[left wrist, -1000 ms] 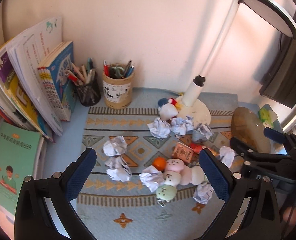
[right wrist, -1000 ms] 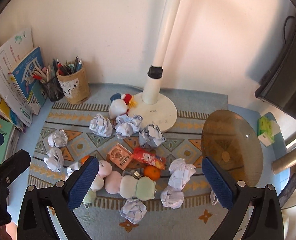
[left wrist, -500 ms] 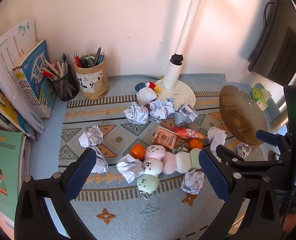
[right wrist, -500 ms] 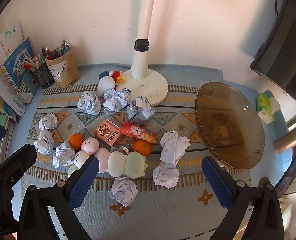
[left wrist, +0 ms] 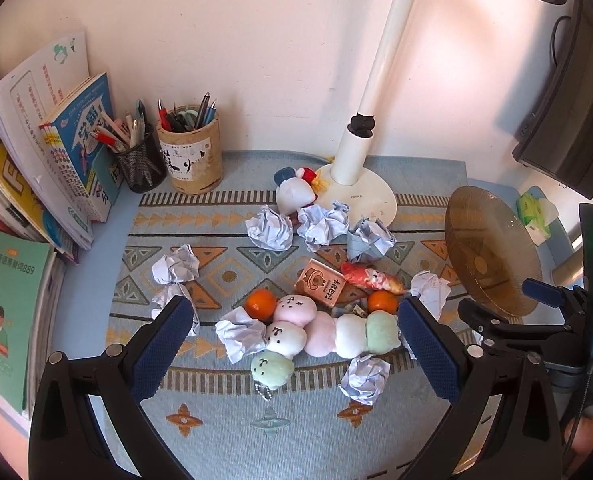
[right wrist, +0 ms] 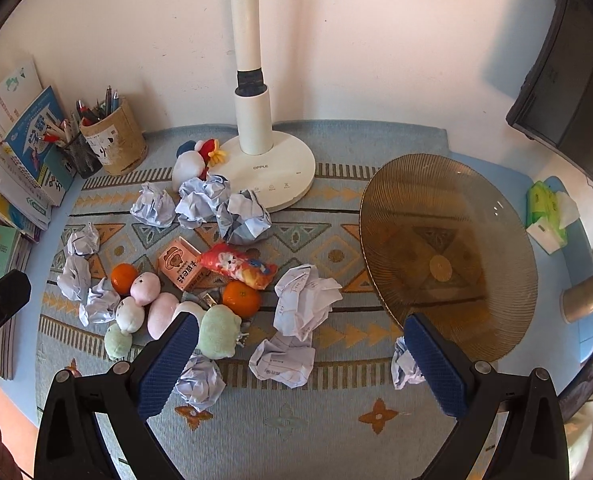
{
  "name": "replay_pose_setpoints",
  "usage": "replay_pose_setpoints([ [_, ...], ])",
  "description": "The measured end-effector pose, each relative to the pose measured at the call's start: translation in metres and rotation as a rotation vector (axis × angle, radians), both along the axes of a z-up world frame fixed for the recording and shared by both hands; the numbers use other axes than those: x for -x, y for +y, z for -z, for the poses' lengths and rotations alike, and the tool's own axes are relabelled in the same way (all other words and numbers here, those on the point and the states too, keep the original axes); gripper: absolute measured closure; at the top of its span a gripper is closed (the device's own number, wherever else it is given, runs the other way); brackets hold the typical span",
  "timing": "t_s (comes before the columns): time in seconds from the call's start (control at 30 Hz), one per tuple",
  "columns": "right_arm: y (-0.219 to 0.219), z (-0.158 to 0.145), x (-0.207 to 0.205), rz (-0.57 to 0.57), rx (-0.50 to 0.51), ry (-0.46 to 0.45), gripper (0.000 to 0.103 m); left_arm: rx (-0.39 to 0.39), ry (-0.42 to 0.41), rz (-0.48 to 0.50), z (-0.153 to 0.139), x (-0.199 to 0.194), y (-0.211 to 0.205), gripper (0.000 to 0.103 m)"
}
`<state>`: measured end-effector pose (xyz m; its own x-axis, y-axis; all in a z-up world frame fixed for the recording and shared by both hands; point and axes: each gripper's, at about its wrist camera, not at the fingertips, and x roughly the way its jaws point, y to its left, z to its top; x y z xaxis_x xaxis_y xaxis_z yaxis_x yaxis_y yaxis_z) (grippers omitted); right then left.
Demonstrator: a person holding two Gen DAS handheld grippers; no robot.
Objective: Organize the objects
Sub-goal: 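Move both tools over the crumpled paper balls on the rug, then close the left tool on a paper ball while the right tool grasps another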
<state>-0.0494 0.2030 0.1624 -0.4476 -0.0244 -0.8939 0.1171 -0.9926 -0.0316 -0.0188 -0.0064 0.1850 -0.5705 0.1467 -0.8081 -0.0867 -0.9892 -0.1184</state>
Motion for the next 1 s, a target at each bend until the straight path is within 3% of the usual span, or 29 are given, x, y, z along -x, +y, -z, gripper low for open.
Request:
replay_pose_setpoints([
  [0.17, 0.004, -0.001, 0.022, -0.054, 0.1, -0.007, 0.0, -0.013, -0.021, -0.002, 0.0, 0.011, -0.003, 0.001],
  [0.27, -0.008, 0.006, 0.04, -0.051, 0.103, -0.021, 0.001, -0.006, -0.009, 0.029, 0.003, 0.024, -0.003, 0.001],
  [0.47, -0.027, 0.037, 0.076, -0.011, 0.116, -0.134, 0.008, -0.056, -0.082, 0.069, 0.029, 0.074, -0.011, 0.001],
  [0.73, -0.037, 0.072, 0.116, 0.001, 0.086, -0.202, 0.011, -0.136, -0.221, 0.103, 0.098, 0.145, -0.025, 0.001],
  [0.8, -0.038, 0.081, 0.126, 0.003, 0.105, -0.224, 0.016, -0.145, -0.253, 0.116, 0.115, 0.16, -0.024, 0.001],
  [1.0, -0.042, 0.097, 0.146, 0.003, 0.122, -0.249, 0.018, -0.173, -0.337, 0.119, 0.149, 0.187, -0.016, 0.005],
])
